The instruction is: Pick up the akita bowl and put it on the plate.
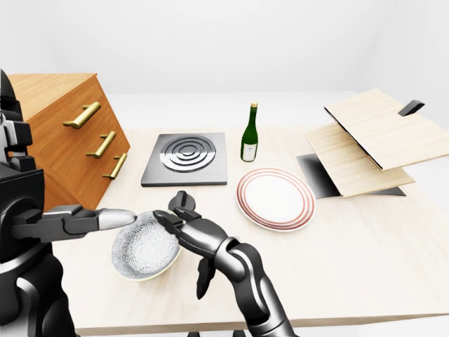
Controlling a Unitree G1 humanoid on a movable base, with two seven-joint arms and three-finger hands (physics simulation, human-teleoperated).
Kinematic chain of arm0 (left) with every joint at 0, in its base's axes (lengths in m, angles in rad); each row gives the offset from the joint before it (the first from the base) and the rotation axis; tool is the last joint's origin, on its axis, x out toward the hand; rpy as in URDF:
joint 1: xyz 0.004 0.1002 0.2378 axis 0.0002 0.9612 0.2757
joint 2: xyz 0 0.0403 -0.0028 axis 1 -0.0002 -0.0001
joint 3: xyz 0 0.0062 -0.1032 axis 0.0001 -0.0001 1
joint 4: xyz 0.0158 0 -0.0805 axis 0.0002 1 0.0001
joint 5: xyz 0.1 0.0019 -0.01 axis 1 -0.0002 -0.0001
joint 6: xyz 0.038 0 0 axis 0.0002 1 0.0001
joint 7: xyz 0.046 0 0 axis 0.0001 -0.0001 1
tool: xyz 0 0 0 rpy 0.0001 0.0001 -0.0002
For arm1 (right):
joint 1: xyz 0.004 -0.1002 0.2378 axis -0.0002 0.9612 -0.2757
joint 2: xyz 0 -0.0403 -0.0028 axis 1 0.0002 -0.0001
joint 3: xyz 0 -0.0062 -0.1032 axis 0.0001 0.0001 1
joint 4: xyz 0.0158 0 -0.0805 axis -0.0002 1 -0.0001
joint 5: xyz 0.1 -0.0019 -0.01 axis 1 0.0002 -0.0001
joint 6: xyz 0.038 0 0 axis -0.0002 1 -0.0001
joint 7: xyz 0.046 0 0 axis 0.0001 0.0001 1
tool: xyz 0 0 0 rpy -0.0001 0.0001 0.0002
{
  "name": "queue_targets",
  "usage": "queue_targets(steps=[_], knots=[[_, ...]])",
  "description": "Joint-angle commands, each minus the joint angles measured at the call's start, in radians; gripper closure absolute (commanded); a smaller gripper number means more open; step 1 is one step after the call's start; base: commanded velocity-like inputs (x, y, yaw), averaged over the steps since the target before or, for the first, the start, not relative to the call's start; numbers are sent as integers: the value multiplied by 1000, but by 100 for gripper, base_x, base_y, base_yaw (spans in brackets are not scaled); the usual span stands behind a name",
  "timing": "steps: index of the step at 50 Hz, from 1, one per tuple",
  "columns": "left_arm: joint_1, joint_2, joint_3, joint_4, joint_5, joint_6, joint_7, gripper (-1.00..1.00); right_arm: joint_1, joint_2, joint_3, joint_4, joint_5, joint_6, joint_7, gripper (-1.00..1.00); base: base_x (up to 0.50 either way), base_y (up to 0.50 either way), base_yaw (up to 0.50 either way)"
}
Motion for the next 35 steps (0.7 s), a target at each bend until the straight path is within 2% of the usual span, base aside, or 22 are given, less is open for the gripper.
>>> queue_targets(steps=[1,20,25,35], knots=[[-4,0,-1,-15,-6,0,0,-100,0,31,63,15,-14,0,0,-100,0,0,0],[-23,7,8,-28,-26,0,4,-100,-42,87,110,144,-121,0,0,-100,0,0,0],[-23,7,13,-21,-37,0,9,-100,-21,103,149,156,-157,0,0,-100,0,0,0],[-22,12,17,-51,-43,0,11,-100,-78,122,113,316,-232,0,0,-100,0,0,0]])
